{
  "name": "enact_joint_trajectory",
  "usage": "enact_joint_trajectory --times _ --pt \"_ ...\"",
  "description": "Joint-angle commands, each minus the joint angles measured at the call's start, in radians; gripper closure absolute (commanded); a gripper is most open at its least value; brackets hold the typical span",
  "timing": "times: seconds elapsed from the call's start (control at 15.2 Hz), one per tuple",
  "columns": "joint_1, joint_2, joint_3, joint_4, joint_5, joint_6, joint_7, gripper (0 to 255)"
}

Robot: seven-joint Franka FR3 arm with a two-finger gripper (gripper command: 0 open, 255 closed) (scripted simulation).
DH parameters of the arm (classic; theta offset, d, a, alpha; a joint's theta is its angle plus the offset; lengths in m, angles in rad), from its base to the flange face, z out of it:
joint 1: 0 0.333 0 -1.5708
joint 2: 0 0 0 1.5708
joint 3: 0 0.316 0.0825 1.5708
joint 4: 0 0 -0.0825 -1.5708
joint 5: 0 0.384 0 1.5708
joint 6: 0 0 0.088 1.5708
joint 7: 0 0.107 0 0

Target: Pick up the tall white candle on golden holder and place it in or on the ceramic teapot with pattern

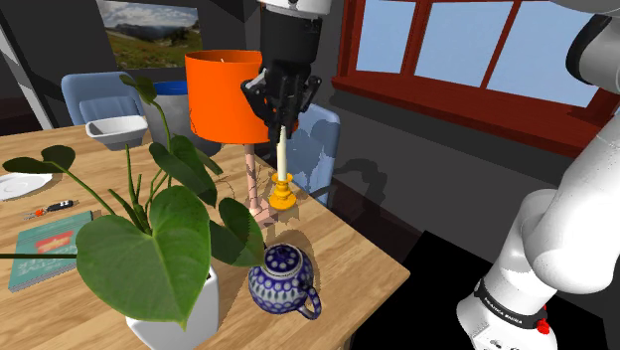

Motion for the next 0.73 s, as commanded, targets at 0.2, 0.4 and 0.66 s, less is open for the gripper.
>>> enact_joint_trajectory --times 0.2,0.4,0.66 --pt "0.001 -0.018 -0.001 -0.079 0.009 0.063 0.006 255" --pt "0.001 -0.030 -0.003 -0.131 0.015 0.106 0.005 255" --pt "0.002 -0.042 -0.005 -0.197 0.021 0.161 0.005 255"
